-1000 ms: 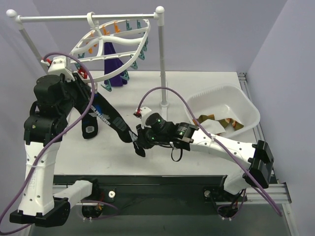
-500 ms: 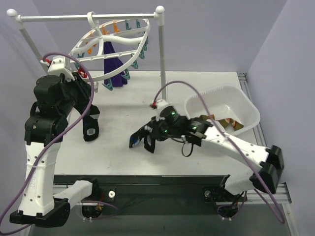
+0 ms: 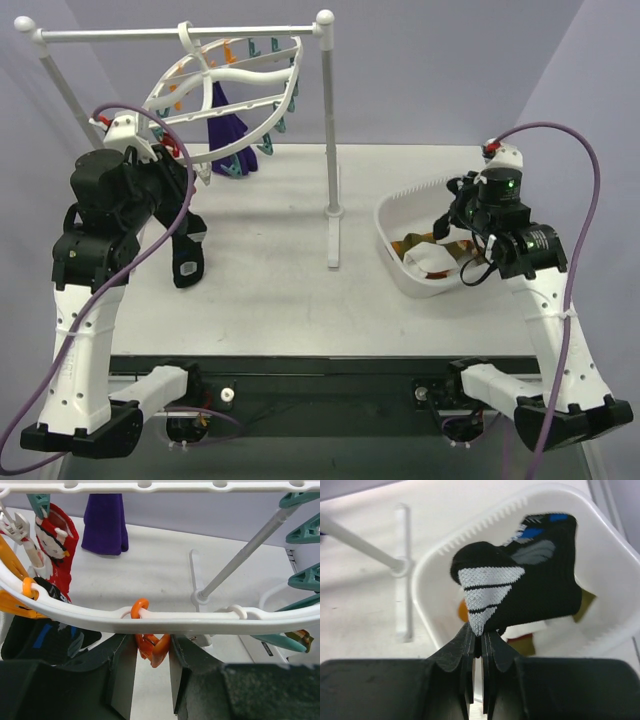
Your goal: Remove the socks clipped to the hanger
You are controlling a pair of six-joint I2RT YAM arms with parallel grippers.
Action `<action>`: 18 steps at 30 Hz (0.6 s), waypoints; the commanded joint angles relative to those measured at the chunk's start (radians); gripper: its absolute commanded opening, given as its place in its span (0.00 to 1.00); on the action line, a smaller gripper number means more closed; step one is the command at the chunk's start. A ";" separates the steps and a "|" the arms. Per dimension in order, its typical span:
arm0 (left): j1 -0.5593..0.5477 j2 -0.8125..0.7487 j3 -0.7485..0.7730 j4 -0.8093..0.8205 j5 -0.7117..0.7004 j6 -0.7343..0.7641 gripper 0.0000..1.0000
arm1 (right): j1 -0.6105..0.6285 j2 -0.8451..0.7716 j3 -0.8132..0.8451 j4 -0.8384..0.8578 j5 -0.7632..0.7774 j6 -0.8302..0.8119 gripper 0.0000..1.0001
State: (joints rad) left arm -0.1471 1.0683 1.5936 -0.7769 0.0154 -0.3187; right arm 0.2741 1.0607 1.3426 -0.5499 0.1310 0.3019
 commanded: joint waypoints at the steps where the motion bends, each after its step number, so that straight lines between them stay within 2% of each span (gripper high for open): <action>1: 0.007 -0.002 0.031 0.073 0.044 -0.026 0.00 | -0.124 0.038 -0.040 -0.085 -0.022 -0.062 0.01; 2: 0.006 -0.004 0.029 0.074 0.044 -0.026 0.00 | -0.131 0.054 -0.063 -0.084 -0.028 -0.067 0.03; 3: 0.007 -0.005 0.026 0.077 0.050 -0.028 0.00 | -0.138 0.064 -0.074 -0.085 -0.034 -0.070 0.15; 5: 0.006 -0.004 0.029 0.074 0.055 -0.031 0.00 | -0.141 0.087 -0.091 -0.084 -0.045 -0.076 0.25; 6: 0.006 -0.004 0.040 0.073 0.058 -0.034 0.00 | -0.142 0.093 -0.102 -0.084 -0.053 -0.073 0.43; 9: 0.006 0.004 0.057 0.079 0.075 -0.042 0.00 | -0.127 0.122 -0.092 -0.081 -0.106 -0.066 0.65; 12: 0.006 0.012 0.054 0.096 0.092 -0.057 0.00 | -0.003 0.154 -0.066 -0.078 -0.022 -0.089 0.75; 15: 0.006 0.015 0.048 0.117 0.119 -0.078 0.00 | 0.138 0.196 -0.026 -0.056 0.027 -0.083 0.77; 18: 0.006 0.010 0.046 0.126 0.129 -0.088 0.00 | 0.292 0.219 -0.055 0.071 0.028 -0.070 0.77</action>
State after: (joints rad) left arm -0.1471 1.0813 1.6051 -0.7414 0.1070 -0.3771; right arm 0.4122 1.2533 1.2716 -0.5892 0.1139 0.2329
